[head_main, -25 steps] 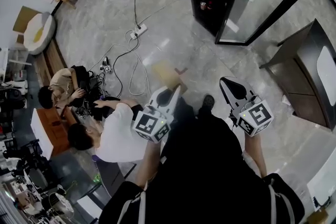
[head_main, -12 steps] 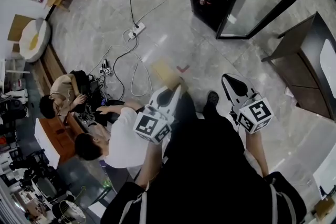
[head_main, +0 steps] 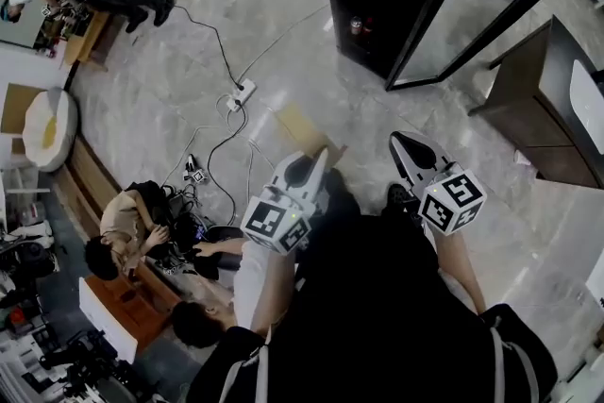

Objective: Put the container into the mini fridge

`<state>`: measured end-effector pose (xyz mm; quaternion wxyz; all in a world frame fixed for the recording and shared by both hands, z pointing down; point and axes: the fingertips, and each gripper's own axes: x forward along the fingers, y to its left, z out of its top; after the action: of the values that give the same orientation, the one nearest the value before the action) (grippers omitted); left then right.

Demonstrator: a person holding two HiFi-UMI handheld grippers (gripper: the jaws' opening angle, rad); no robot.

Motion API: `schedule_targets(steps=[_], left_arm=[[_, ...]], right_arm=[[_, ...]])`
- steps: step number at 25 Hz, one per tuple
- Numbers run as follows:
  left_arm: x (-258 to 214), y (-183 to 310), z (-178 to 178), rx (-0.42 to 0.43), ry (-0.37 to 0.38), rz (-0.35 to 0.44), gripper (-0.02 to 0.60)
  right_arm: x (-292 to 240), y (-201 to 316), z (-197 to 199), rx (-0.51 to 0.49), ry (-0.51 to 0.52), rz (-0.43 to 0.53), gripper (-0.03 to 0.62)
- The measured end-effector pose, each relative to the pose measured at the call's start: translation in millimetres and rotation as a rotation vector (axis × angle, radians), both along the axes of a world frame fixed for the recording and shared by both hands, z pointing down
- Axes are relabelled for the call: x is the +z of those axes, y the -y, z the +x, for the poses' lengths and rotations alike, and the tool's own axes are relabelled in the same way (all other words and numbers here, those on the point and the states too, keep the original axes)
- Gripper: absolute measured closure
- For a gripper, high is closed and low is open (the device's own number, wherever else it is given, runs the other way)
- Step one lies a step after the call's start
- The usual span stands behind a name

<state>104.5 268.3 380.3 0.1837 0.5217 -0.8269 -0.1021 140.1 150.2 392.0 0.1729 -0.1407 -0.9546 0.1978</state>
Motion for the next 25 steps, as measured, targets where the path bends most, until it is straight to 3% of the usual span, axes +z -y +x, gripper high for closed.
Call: schedule_targets(steps=[8,18,25], left_arm=[[11.6,-9.4,-62.3,0.135,-0.028,0.021,0.543],[27.5,42.3,-100.0,0.256,-0.109,0.033,0.543],[-1.1,86.4,-114.2,0.265,-0.075,0.032,0.543]], right_arm=[[13.0,-31.8,-39.2,0.116,-0.064,-0.009,0.576],[30.4,25.8,-27.4,0.324,-0.131,0.024,0.576],[12.7,67.7,-72.7,0.314,-0.039,-0.041,0.576]])
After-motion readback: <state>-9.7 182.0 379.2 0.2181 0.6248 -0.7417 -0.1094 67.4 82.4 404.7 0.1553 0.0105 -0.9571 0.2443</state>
